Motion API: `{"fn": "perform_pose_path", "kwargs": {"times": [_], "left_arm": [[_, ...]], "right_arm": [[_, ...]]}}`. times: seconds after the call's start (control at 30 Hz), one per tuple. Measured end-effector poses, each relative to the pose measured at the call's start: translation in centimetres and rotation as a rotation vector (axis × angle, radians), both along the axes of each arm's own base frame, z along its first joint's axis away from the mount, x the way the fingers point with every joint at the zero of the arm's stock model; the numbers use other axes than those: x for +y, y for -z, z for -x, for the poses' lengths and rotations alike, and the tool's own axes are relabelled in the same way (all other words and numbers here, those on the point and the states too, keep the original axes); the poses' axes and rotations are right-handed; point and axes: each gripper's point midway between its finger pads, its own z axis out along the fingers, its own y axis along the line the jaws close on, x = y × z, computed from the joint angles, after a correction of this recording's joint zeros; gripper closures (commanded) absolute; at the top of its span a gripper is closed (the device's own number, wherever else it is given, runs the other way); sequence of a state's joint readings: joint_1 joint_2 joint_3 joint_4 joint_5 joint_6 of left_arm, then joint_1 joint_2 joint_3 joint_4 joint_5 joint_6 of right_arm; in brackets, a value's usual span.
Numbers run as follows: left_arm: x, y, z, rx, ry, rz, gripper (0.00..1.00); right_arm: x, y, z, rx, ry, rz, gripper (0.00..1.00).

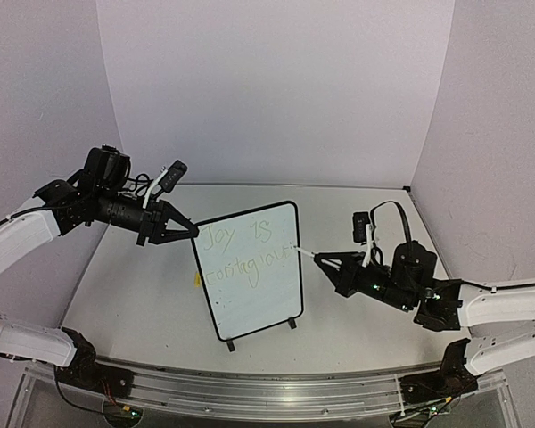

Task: Write a sentence on the whiteboard

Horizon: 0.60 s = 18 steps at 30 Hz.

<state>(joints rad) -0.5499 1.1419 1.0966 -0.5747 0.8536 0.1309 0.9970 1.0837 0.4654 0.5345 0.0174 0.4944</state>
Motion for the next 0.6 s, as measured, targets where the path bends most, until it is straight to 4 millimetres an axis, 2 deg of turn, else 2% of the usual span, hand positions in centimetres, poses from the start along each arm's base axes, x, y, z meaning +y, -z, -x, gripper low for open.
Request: {"fn": "perform_pose_path", "kwargs": {"times": [0.6], "left_arm": [[0.0,0.0,0.0,0.001,-0.001,0.0,1.0]], "right_arm": [[1.1,-0.3,-0.6,-0.018,-0.009,0.002,1.0]]}}
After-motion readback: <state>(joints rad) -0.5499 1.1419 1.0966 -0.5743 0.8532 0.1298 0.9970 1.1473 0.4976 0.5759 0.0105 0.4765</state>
